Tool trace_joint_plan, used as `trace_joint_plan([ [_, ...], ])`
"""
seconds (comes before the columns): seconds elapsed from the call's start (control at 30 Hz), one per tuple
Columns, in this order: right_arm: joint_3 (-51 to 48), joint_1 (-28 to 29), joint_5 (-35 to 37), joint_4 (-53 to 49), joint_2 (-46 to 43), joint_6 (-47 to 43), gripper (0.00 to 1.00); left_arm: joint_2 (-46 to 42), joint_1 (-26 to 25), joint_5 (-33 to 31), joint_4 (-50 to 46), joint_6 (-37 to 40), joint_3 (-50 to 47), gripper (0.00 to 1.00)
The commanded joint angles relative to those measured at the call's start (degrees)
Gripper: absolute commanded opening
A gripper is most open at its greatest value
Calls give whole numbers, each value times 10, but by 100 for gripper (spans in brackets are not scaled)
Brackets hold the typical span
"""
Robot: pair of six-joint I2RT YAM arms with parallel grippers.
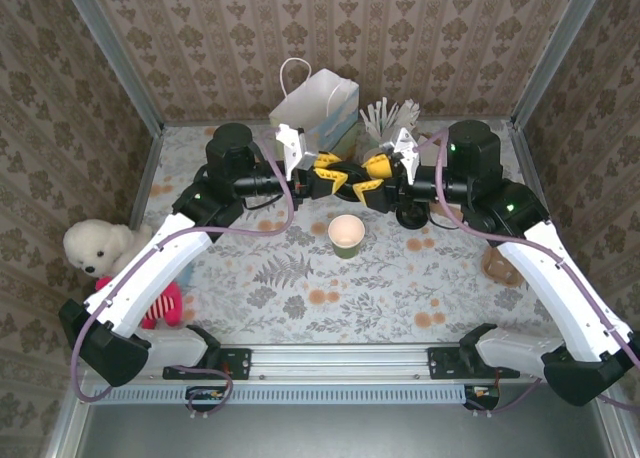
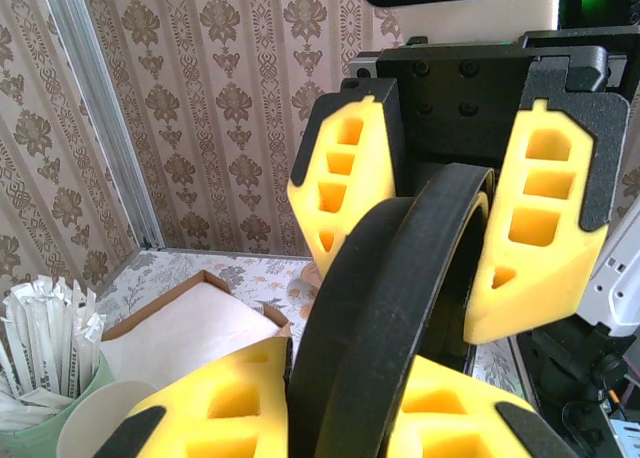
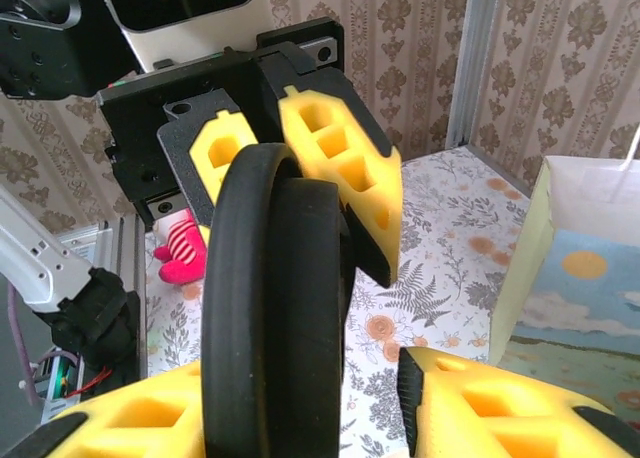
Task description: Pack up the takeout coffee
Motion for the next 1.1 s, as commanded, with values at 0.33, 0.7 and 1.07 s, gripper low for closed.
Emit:
trace_joint_plan([
  [0.33, 13, 23, 29, 18, -12, -54, 15, -2, 3, 59, -17, 9, 24, 11],
  [0.7, 0, 78, 225, 51, -46, -212, 1, -58, 25, 103, -86, 56, -10, 64],
  [1.07, -156, 186, 400, 344, -72, -709, 0, -149, 78, -174, -1, -147, -79, 100],
])
